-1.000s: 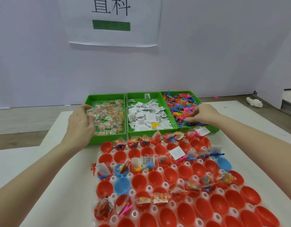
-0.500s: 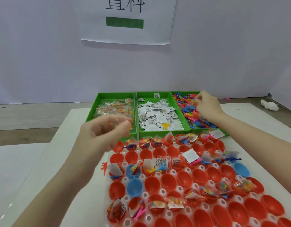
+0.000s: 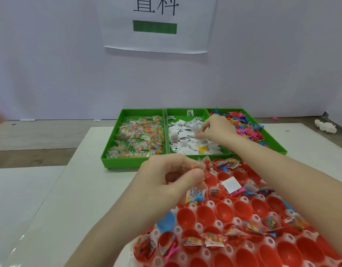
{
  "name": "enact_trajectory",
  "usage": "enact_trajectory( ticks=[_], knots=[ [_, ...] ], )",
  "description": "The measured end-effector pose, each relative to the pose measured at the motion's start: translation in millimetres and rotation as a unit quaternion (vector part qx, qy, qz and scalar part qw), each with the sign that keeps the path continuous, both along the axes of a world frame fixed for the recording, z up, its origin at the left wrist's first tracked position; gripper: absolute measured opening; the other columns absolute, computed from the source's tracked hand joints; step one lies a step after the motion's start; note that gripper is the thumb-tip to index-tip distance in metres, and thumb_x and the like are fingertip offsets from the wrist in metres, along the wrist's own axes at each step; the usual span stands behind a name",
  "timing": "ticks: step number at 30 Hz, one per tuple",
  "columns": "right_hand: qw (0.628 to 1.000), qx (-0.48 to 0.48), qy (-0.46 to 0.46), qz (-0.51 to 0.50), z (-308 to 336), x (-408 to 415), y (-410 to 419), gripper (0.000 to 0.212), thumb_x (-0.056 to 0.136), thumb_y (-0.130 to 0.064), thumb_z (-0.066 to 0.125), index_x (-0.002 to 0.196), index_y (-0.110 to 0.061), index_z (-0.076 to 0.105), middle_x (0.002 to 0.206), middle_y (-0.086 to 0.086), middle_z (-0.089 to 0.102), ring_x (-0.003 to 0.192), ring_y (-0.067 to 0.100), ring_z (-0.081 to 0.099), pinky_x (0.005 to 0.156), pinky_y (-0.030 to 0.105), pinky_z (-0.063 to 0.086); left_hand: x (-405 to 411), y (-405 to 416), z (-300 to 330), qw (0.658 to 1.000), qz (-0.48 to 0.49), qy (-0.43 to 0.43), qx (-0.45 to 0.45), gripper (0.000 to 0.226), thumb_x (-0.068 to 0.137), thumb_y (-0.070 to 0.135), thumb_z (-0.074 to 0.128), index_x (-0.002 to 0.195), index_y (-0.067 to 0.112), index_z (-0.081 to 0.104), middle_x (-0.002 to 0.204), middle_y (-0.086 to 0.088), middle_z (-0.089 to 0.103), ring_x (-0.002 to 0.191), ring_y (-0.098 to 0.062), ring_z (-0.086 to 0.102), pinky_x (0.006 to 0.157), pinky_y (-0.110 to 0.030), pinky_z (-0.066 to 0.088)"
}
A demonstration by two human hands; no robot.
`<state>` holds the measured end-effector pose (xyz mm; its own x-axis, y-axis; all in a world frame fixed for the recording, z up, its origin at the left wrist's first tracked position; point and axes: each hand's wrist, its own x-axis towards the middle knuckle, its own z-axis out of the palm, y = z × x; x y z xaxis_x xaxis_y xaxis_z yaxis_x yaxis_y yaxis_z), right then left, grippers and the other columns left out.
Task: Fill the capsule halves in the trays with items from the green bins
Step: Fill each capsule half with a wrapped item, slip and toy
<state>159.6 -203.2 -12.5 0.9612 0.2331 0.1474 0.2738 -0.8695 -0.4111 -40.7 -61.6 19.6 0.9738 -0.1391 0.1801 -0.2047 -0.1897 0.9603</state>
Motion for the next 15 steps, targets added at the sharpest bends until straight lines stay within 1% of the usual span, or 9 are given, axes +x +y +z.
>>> enact_trajectory(
  ticks=[2, 3, 5, 7, 9, 11, 12, 13, 15],
  knots=[
    [0.998, 0.049, -0.029, -0.001, 5, -2, -6, 0.037, 0.089, -0.031, 0.060, 0.054, -0.018, 0.059, 0.032, -0.011, 0.043, 0.039, 0.008, 0.033, 0.053, 0.024, 0.034, 3, 0, -3, 0.999, 0.021, 0.014, -0.039, 0.008, 0.078, 0.016, 0.066, 0.074, 0.013, 0.073, 0.064, -0.001, 0.071, 0.039, -0.006, 0.049, 0.040, -0.014, 0.039],
    [0.997, 0.073, -0.032, 0.000, 7, -3, -9, 0.048, 0.091, -0.030, 0.056, 0.046, -0.019, 0.046, 0.026, -0.008, 0.032, 0.037, 0.010, 0.027, 0.054, 0.025, 0.035, 5, 0, -6, 0.998, 0.031, 0.021, -0.057, 0.010, 0.075, 0.019, 0.068, 0.071, 0.011, 0.074, 0.062, -0.002, 0.070, 0.038, -0.006, 0.049, 0.040, -0.014, 0.039],
    [0.995, 0.099, -0.016, 0.015, 12, -4, -13, 0.055, 0.095, -0.027, 0.050, 0.045, -0.018, 0.029, 0.029, -0.008, 0.019, 0.037, 0.012, 0.022, 0.064, 0.029, 0.041, 8, -1, -10, 0.992, 0.058, 0.042, -0.102, 0.018, 0.068, 0.026, 0.070, 0.066, 0.009, 0.075, 0.057, -0.002, 0.068, 0.037, -0.006, 0.048, 0.039, -0.013, 0.039],
    [0.998, 0.049, 0.000, 0.028, 14, -4, -17, 0.053, 0.097, -0.028, 0.044, 0.049, -0.017, 0.025, 0.038, -0.008, 0.020, 0.040, 0.014, 0.023, 0.059, 0.030, 0.036, 10, -3, -13, 0.985, 0.085, 0.061, -0.139, 0.019, 0.065, 0.028, 0.069, 0.064, 0.011, 0.075, 0.052, -0.001, 0.064, 0.035, -0.006, 0.047, 0.039, -0.012, 0.038],
    [0.999, -0.033, -0.008, 0.023, 17, -8, -21, 0.051, 0.097, -0.029, 0.041, 0.050, -0.016, 0.026, 0.044, -0.004, 0.023, 0.041, 0.015, 0.025, 0.049, 0.027, 0.026, 11, -5, -16, 0.981, 0.102, 0.070, -0.147, 0.018, 0.072, 0.026, 0.068, 0.061, 0.014, 0.074, 0.050, 0.000, 0.062, 0.036, -0.006, 0.048, 0.039, -0.012, 0.039],
    [0.995, -0.083, -0.055, 0.010, 20, -15, -25, 0.052, 0.096, -0.030, 0.044, 0.048, -0.015, 0.030, 0.044, -0.003, 0.027, 0.042, 0.015, 0.029, 0.047, 0.026, 0.026, 13, -7, -19, 0.977, 0.112, 0.077, -0.164, 0.019, 0.078, 0.021, 0.065, 0.063, 0.014, 0.074, 0.054, 0.000, 0.063, 0.038, -0.005, 0.049, 0.039, -0.012, 0.040],
    [0.994, -0.079, -0.080, 0.008, 22, -21, -26, 0.052, 0.094, -0.032, 0.048, 0.047, -0.015, 0.035, 0.043, -0.002, 0.029, 0.041, 0.015, 0.030, 0.047, 0.025, 0.029, 14, -8, -20, 0.974, 0.114, 0.081, -0.176, 0.018, 0.081, 0.018, 0.063, 0.067, 0.013, 0.073, 0.055, 0.000, 0.064, 0.039, -0.005, 0.050, 0.039, -0.012, 0.040],
    [0.995, -0.040, -0.093, 0.008, 23, -27, -28, 0.050, 0.092, -0.032, 0.052, 0.046, -0.014, 0.043, 0.043, -0.002, 0.032, 0.041, 0.014, 0.032, 0.049, 0.024, 0.034, 14, -9, -21, 0.972, 0.113, 0.084, -0.186, 0.017, 0.084, 0.015, 0.060, 0.073, 0.010, 0.073, 0.056, -0.001, 0.065, 0.041, -0.005, 0.052, 0.040, -0.013, 0.041],
    [0.989, 0.127, -0.070, 0.023, 30, -48, -29, 0.036, 0.085, -0.031, 0.064, 0.055, -0.011, 0.063, 0.044, -0.002, 0.044, 0.041, 0.008, 0.040, 0.054, 0.020, 0.041, 14, -12, -21, 0.969, 0.110, 0.087, -0.202, 0.017, 0.087, 0.012, 0.057, 0.078, 0.008, 0.071, 0.058, -0.002, 0.066, 0.044, -0.006, 0.055, 0.042, -0.013, 0.044]
  ],
)
